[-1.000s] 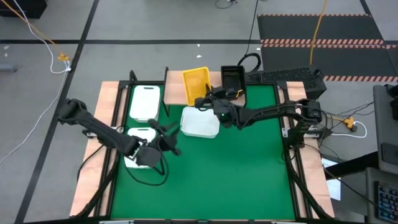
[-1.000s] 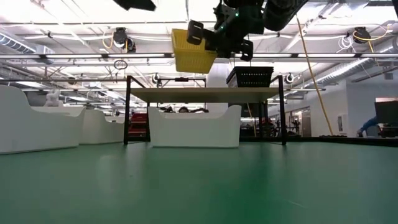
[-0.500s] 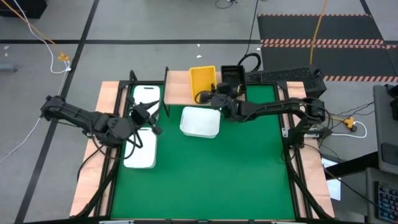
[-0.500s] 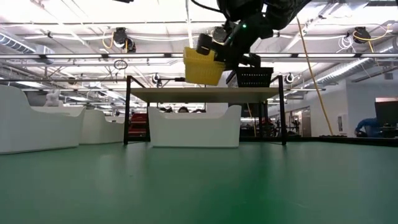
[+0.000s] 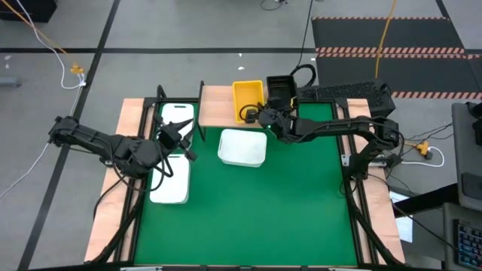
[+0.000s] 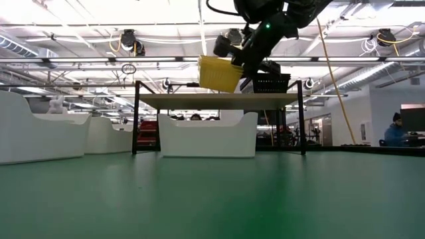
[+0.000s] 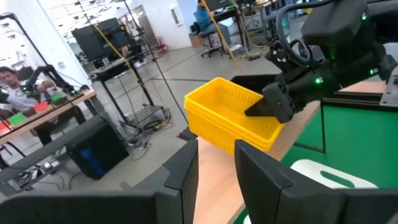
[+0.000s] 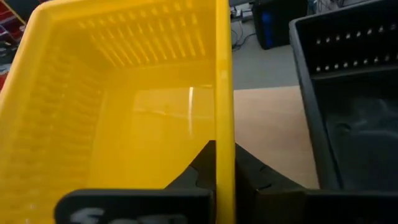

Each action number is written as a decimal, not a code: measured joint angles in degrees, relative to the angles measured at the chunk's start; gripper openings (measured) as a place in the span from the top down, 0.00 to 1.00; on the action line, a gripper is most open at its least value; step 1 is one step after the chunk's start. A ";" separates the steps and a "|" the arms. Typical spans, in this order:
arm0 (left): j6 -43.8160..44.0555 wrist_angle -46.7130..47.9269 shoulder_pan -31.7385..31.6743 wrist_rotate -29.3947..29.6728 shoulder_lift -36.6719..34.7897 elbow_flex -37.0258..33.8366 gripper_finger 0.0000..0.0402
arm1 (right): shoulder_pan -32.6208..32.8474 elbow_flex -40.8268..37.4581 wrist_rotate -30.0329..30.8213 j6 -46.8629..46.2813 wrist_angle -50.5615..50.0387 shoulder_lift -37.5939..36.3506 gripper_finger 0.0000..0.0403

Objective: Stack baskets on shelf by color
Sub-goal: Put the stack of yellow bins on the shelf, then adjust the bins on the shelf

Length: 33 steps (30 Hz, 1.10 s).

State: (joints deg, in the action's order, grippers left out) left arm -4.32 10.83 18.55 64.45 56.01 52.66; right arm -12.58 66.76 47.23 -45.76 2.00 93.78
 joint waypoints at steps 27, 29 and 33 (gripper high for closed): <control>2.32 2.34 0.28 -3.39 0.04 0.00 0.74 | 11.55 0.04 4.81 41.32 28.40 -0.78 0.65; 2.74 2.86 0.31 -3.37 0.02 0.00 0.74 | 14.30 0.08 -0.30 49.61 22.73 -1.04 0.66; 2.85 3.02 0.31 -3.37 0.02 0.00 0.74 | 17.61 -0.47 -7.01 51.05 2.60 -0.09 0.68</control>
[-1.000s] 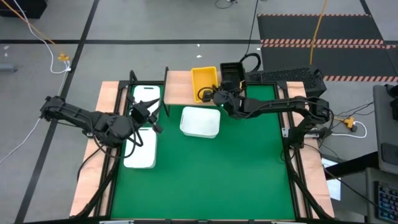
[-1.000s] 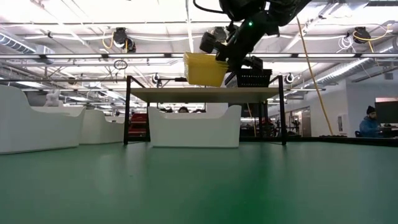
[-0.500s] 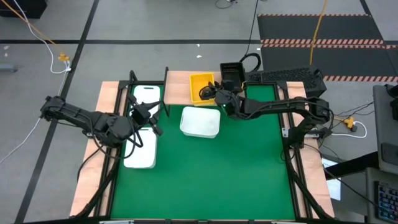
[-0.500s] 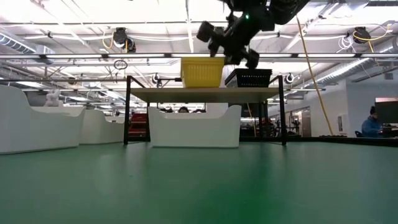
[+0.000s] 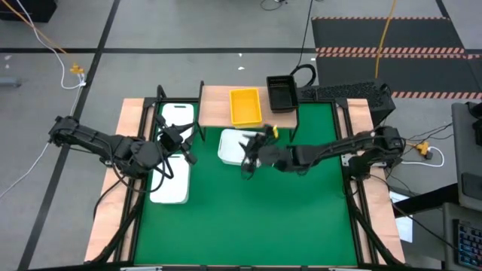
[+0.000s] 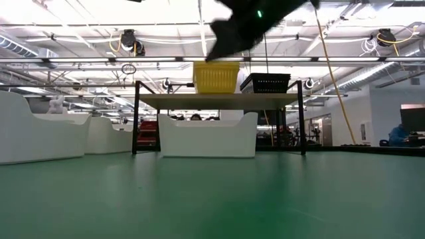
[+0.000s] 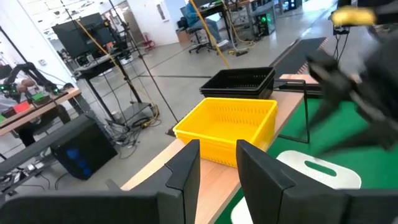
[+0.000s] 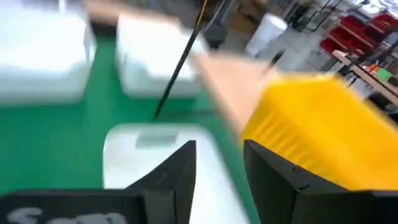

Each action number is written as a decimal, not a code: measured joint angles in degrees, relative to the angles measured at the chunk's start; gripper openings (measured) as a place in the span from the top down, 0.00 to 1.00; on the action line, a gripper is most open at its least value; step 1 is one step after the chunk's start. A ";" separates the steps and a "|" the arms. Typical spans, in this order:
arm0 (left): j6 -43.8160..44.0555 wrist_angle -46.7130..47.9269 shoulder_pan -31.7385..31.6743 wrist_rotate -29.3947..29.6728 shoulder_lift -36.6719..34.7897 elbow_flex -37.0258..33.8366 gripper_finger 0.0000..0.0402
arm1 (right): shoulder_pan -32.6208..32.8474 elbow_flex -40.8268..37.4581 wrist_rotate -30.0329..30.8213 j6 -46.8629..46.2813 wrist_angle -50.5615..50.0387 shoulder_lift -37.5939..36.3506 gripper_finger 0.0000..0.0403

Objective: Stack baskets on shelf by color
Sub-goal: Adjust the bins on the shelf

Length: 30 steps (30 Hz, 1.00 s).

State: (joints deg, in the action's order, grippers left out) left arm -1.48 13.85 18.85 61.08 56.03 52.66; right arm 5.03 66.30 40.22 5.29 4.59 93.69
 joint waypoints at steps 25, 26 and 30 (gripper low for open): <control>0.55 -0.63 -0.02 0.11 0.00 0.00 0.74 | -7.60 -14.61 -0.07 18.41 40.23 3.13 0.83; 0.55 -0.55 -0.02 0.11 0.00 0.00 0.74 | -8.04 -14.61 -0.05 18.43 40.64 3.13 0.83; 0.50 -0.46 -0.02 0.15 0.00 0.00 0.74 | -9.96 -14.61 -0.05 17.78 40.61 3.13 0.83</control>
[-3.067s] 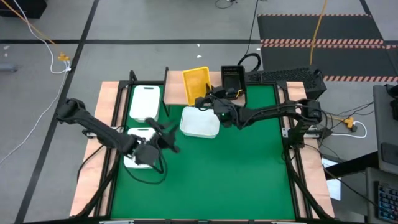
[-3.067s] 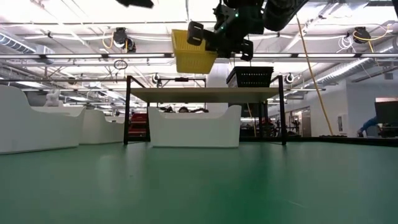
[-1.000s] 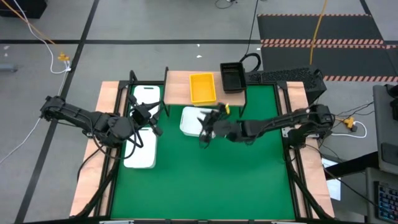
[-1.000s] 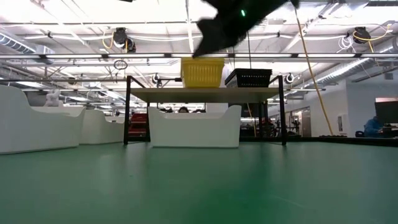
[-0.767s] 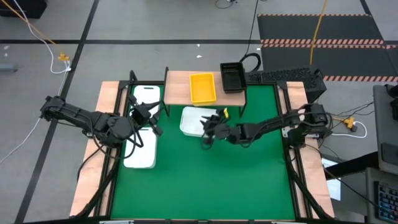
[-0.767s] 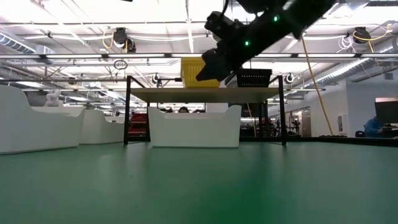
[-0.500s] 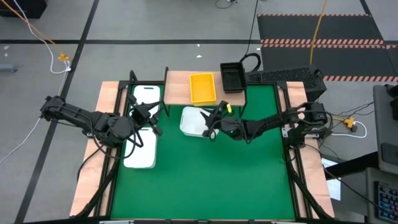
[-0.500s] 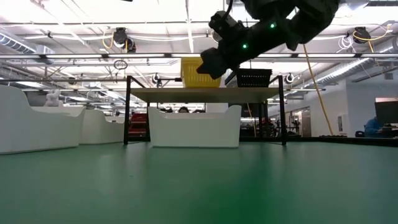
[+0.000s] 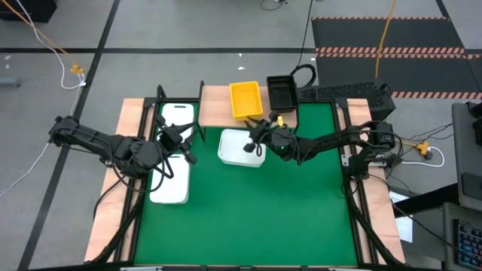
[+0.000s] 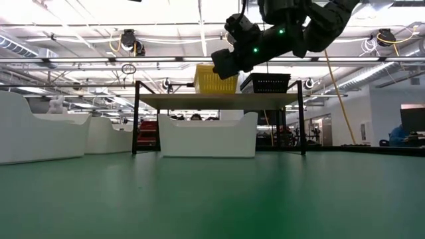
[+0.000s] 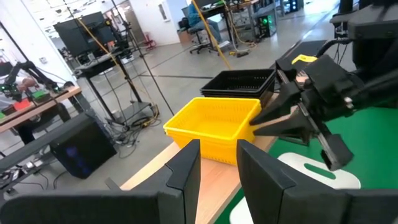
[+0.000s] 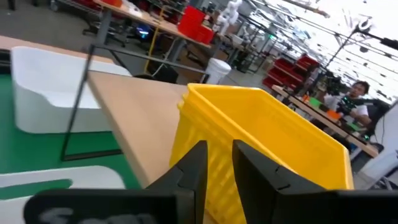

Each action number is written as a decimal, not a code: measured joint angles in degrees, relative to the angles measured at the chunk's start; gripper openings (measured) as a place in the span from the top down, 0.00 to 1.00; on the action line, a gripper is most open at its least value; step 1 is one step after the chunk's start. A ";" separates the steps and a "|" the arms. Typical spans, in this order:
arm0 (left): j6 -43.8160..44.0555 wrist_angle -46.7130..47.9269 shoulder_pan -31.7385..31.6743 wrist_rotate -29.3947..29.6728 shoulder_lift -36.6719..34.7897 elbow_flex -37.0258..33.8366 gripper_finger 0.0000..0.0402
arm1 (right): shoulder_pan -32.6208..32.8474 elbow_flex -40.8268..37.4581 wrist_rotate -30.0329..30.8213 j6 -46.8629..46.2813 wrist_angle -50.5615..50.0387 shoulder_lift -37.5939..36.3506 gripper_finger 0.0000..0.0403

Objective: Stack baskets on shelf by color
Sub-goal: Adjust the bins on the shelf

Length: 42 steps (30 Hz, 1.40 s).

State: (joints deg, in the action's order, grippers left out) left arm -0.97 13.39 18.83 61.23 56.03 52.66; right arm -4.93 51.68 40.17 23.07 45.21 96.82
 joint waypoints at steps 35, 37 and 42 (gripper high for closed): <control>-3.39 -24.47 -56.73 -48.62 27.07 2.53 0.74 | -43.84 0.00 -36.28 -21.44 -53.77 -36.45 1.00; -3.06 -24.21 -58.16 -50.34 29.78 4.08 0.74 | -46.61 0.00 -37.49 -21.51 -53.63 -35.97 1.00; -3.21 -23.96 -59.36 -53.09 36.95 9.98 0.74 | -49.88 0.00 -40.54 -20.37 -56.29 -34.89 1.00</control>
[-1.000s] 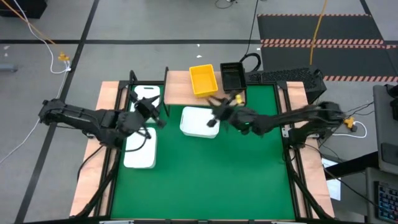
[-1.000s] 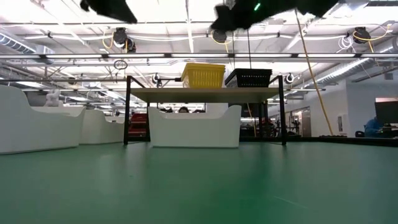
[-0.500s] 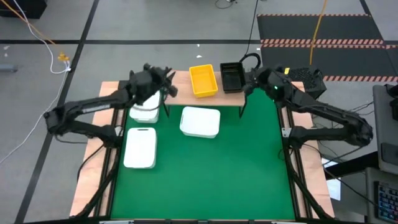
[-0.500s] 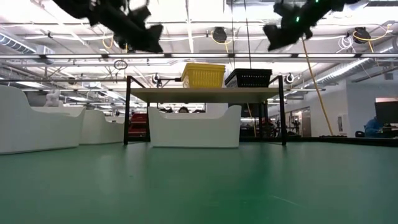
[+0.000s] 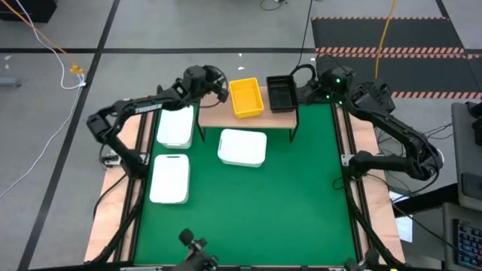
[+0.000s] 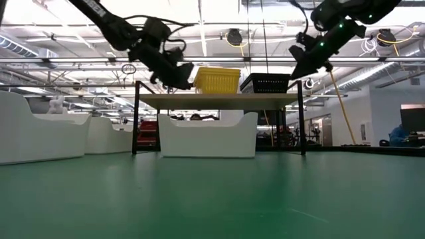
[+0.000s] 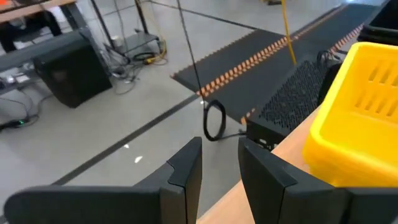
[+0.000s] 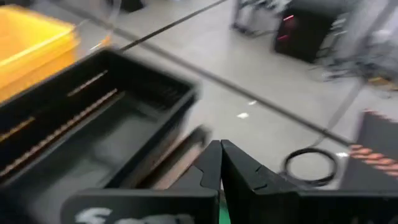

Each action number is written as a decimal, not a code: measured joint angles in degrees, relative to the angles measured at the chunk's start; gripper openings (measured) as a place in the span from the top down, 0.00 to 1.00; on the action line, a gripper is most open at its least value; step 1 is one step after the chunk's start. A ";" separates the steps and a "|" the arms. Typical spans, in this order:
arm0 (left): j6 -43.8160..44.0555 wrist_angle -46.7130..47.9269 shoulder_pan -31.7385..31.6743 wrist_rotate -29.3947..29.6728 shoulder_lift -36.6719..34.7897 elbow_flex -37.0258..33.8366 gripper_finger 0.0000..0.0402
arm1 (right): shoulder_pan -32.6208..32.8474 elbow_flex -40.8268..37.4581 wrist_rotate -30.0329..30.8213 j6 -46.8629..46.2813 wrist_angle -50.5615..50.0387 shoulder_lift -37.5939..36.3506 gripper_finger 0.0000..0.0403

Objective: Stack baskets on shelf by color
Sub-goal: Adjust the bins on the shelf

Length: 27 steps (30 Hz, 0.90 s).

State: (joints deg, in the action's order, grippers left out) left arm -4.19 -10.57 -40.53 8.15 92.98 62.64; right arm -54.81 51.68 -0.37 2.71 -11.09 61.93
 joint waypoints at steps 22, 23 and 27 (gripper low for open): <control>-3.44 -2.02 0.68 -2.95 6.15 6.91 0.74 | -0.64 -1.09 -13.63 0.97 2.79 4.33 1.00; -3.49 -2.14 0.44 -3.56 6.33 6.91 0.74 | -0.63 -1.09 -14.72 0.97 2.67 4.33 1.00; -4.14 -3.31 -0.20 -4.39 6.81 6.89 0.74 | 0.11 -1.09 -18.06 0.35 1.47 4.23 1.00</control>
State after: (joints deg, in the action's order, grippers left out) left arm -8.33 -13.89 -40.74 3.75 99.79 69.54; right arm -54.70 50.59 -18.43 3.06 -9.61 66.15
